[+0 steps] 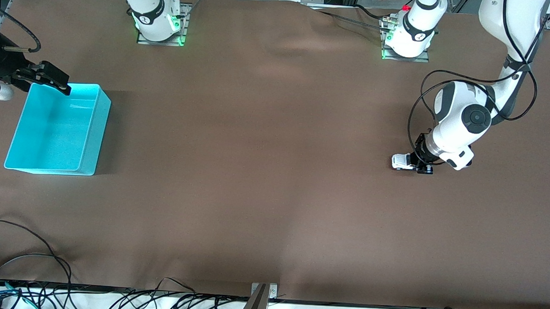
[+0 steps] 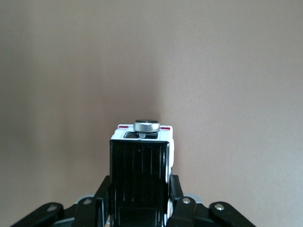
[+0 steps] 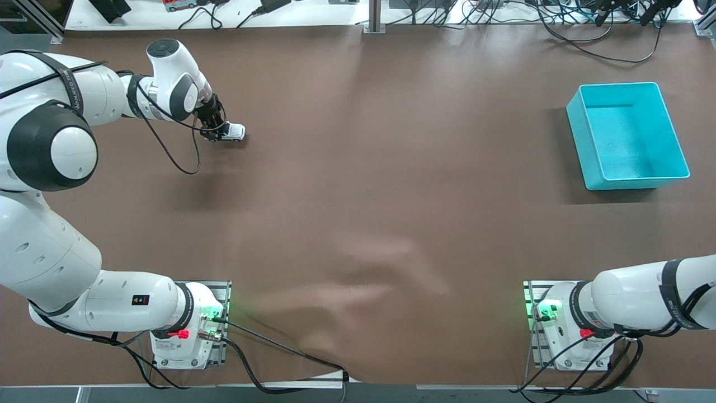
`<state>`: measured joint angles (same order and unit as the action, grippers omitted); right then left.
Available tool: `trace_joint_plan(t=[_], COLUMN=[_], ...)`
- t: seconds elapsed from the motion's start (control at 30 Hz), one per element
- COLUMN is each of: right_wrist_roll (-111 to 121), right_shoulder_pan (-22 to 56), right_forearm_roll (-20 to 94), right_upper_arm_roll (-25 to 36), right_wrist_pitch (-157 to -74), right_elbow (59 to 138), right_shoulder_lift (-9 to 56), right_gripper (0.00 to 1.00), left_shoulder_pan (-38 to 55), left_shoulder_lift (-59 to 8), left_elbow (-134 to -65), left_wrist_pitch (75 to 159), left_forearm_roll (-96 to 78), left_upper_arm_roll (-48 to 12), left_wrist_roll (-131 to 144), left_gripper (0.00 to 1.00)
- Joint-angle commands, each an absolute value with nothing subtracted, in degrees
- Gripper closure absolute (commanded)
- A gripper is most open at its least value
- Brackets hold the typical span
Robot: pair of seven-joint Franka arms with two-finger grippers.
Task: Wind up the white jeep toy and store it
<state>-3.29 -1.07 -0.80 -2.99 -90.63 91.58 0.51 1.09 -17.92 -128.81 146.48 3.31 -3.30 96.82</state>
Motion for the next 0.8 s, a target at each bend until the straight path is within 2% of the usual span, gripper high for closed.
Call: trace_joint_plan(t=[0.0,0.47,0.77], right_wrist_roll=[-2.72,-2.72,-2.72], right_shoulder_pan=[-1.23,-1.23,-1.23], right_forearm_roll=[-1.84,-1.76,-1.76], right_upper_arm_roll=[-3.25,-3.25,-3.25], right_wrist_pitch=[-90.09,-90.09,-90.09], right_elbow=[90.35,90.35,90.35], right_shoulder_lift=[0.97,0.97,0.97], right_gripper=[0.00,0.00,0.00], left_shoulder_pan=[4.48,13.18,18.36], left_shoulder_lift=[-16.08,-16.70,-20.39], left_elbow=[-129.29,-127.53,-124.63], left_wrist_pitch=[145.02,145.20,145.11], left_forearm_roll=[4.75,4.66,4.66], left_upper_arm_roll=[-3.25,-3.87,-3.87], left_wrist_roll=[101.68,110.21,116.97], left_gripper=[0.79,0.80,0.80])
